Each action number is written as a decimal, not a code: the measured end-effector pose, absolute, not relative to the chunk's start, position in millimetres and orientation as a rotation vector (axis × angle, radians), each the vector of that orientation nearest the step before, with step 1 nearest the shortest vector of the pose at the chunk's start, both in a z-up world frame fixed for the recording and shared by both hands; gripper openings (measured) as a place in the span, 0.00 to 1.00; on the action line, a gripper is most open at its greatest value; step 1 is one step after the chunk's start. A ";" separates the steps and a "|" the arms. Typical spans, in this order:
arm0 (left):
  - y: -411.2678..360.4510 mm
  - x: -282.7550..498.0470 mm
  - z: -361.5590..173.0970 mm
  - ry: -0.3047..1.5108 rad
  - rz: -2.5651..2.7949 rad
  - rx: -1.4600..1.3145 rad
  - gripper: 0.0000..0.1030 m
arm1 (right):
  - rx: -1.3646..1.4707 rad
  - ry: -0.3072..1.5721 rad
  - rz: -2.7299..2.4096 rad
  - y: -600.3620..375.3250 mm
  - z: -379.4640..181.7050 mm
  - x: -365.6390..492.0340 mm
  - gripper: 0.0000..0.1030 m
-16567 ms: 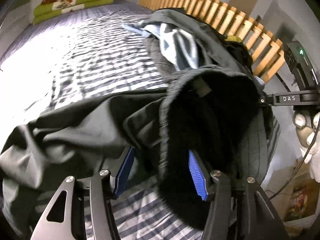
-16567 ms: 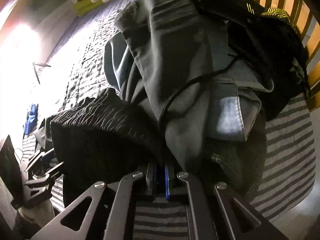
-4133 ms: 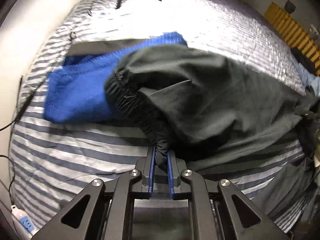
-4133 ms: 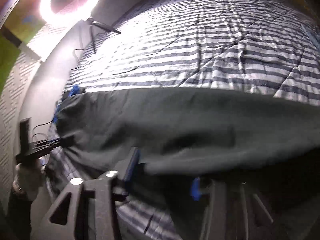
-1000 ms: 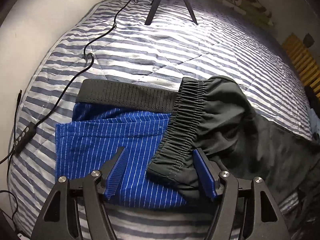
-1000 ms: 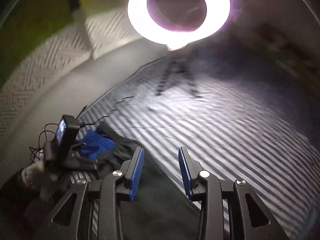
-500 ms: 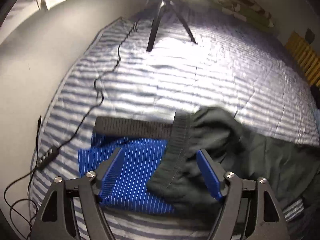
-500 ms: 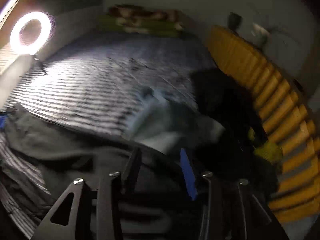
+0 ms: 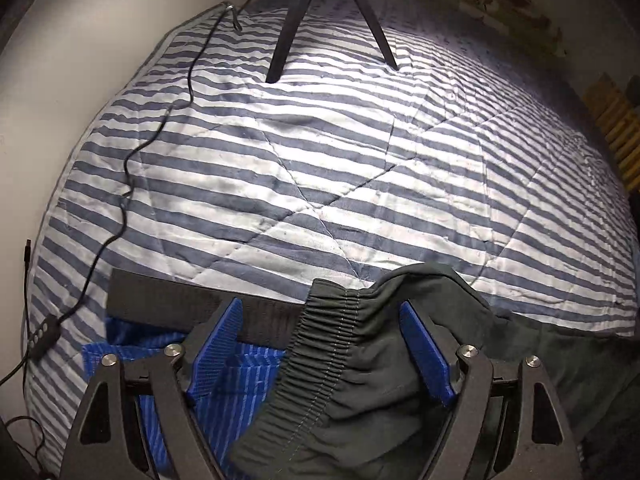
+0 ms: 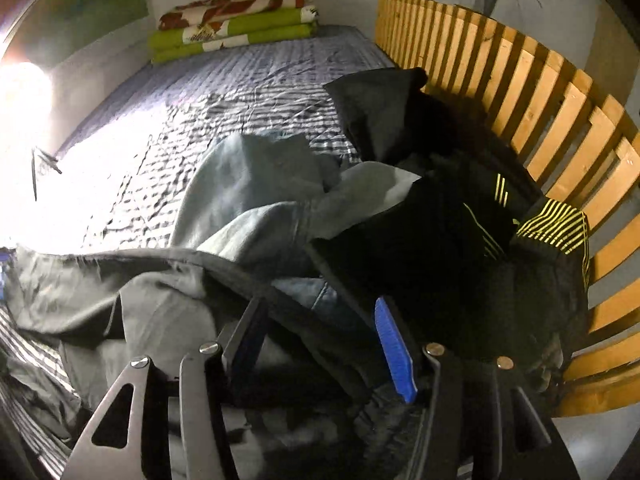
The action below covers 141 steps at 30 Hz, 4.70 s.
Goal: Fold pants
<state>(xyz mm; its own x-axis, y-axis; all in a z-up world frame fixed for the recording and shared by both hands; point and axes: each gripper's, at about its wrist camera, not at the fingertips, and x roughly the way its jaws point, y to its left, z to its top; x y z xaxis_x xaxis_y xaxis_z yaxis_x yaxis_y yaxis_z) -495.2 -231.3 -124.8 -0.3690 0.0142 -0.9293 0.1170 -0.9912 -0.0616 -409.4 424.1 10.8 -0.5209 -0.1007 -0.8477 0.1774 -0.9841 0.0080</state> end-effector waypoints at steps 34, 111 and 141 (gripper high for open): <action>-262.6 -403.1 -1.2 0.255 -2.692 1.275 0.28 | 1.150 0.462 -2.625 375.4 59.1 -335.2 0.01; -392.7 -7.0 234.9 0.153 -2.625 0.854 0.61 | 0.680 -0.109 -2.776 453.3 212.2 -105.4 0.45; -315.8 -153.1 -113.4 -0.076 -2.450 1.774 0.20 | 1.162 0.872 -1.993 157.8 -105.0 -131.0 0.22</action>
